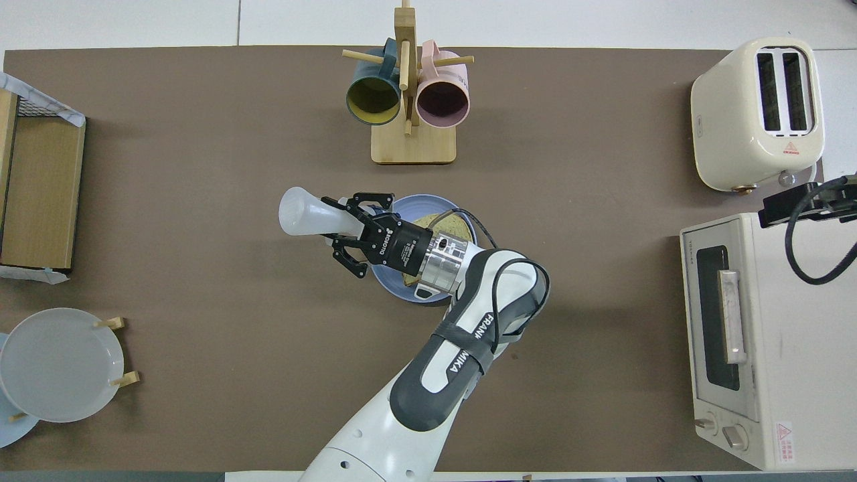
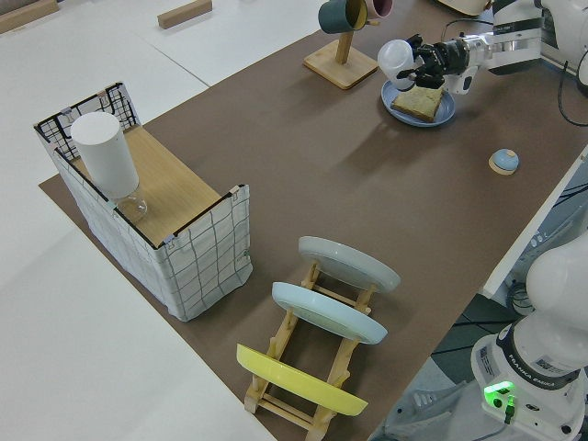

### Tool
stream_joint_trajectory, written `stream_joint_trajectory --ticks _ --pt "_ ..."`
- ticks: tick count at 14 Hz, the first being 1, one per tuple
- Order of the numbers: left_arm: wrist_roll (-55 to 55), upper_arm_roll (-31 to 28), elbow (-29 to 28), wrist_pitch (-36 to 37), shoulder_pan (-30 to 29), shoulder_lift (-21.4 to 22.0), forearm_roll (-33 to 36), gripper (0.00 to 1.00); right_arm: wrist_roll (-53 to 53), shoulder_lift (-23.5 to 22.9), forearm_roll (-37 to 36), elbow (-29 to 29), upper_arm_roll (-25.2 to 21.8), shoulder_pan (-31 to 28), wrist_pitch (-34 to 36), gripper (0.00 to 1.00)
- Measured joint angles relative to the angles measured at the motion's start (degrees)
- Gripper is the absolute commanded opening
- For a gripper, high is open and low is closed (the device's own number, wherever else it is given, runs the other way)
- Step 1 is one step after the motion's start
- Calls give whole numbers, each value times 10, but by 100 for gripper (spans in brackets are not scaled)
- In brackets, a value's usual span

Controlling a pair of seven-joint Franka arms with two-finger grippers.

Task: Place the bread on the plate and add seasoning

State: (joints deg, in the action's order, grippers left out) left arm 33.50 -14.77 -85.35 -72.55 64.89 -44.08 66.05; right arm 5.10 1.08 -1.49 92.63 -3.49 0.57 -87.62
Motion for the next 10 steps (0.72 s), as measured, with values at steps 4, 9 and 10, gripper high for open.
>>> stream_joint_trajectory --ticks 4,9,10 --pt "-10 -1 3 -8 -16 3 -38 0 0 0 0 0 0 0 -6 100" --pt "-34 -11 10 -54 -55 108 -137 0 0 0 0 0 0 0 -7 100" --pt "-54 -11 10 -64 -70 130 -161 0 0 0 0 0 0 0 -7 100"
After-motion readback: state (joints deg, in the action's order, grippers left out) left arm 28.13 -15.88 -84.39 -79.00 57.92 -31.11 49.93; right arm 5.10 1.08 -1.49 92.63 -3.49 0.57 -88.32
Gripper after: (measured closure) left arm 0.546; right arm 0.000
